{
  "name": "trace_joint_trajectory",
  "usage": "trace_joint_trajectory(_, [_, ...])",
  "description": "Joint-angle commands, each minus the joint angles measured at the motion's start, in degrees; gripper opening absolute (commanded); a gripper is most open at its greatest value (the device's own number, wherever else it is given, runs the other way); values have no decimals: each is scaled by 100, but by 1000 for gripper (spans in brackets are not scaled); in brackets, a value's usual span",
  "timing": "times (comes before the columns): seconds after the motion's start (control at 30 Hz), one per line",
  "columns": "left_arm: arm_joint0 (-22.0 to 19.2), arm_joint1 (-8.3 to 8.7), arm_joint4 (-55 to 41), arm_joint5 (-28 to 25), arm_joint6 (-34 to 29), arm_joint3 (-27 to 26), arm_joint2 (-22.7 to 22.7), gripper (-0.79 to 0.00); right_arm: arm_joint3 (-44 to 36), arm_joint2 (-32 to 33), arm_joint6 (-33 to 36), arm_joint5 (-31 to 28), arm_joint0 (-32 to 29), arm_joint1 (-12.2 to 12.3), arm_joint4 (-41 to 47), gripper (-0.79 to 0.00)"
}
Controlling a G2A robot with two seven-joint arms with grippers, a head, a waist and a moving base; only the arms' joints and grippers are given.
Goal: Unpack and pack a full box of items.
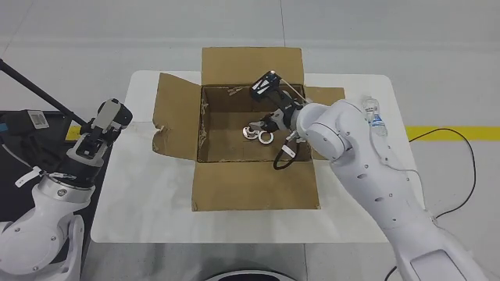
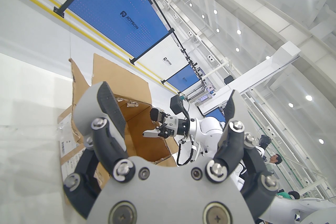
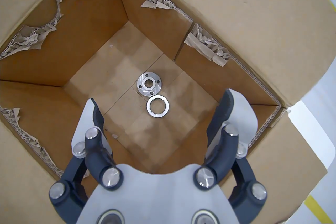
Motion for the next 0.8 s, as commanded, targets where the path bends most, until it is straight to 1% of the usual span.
trace_joint_trajectory(0.0, [0, 0, 0, 0, 0, 0, 0, 0, 14, -1, -33, 11, -21, 0, -8, 0])
trace_joint_trajectory(0.07, [0, 0, 0, 0, 0, 0, 0, 0, 86, -92, -165, 1, -112, -11, -112, 0])
trace_joint_trajectory(0.1, [0, 0, 0, 0, 0, 0, 0, 0, 135, -188, -111, -77, -89, -27, -171, 0])
trace_joint_trajectory(0.13, [0, 0, 0, 0, 0, 0, 0, 0, 219, -274, -77, -84, -53, -50, -211, -68])
trace_joint_trajectory(0.17, [0, 0, 0, 0, 0, 0, 0, 0, 316, -377, -38, -87, -7, -76, -295, -252])
trace_joint_trajectory(0.2, [0, 0, 0, 0, 0, 0, 0, 0, 410, -485, -1, -95, 40, -109, -320, -363])
trace_joint_trajectory(0.23, [0, 0, 0, 0, 0, 0, 0, 0, 515, -583, 46, -119, 99, -145, -304, -403])
trace_joint_trajectory(0.33, [0, 0, 0, 0, 0, 0, 0, 0, 921, -890, 297, -63, 339, -263, -441, -406])
trace_joint_trajectory(0.43, [0, 0, 0, 0, 0, 0, 0, 0, 1376, -1135, 405, -73, 565, -394, -428, -437])
trace_joint_trajectory(0.47, [0, 0, 0, 0, 0, 0, 0, 0, 1543, -1198, 422, -57, 635, -436, -424, -465])
trace_joint_trajectory(0.53, [0, 0, 0, 0, 0, 0, 0, 0, 1841, -1293, 388, -45, 757, -522, -353, -548])
trace_joint_trajectory(0.63, [0, 0, 0, 0, 0, 0, 0, 0, 2226, -1406, 352, -87, 912, -636, -245, -551])
trace_joint_trajectory(0.77, [0, 0, 0, 0, 0, 0, 0, 0, 2664, -1534, 316, -152, 1079, -778, -122, -529])
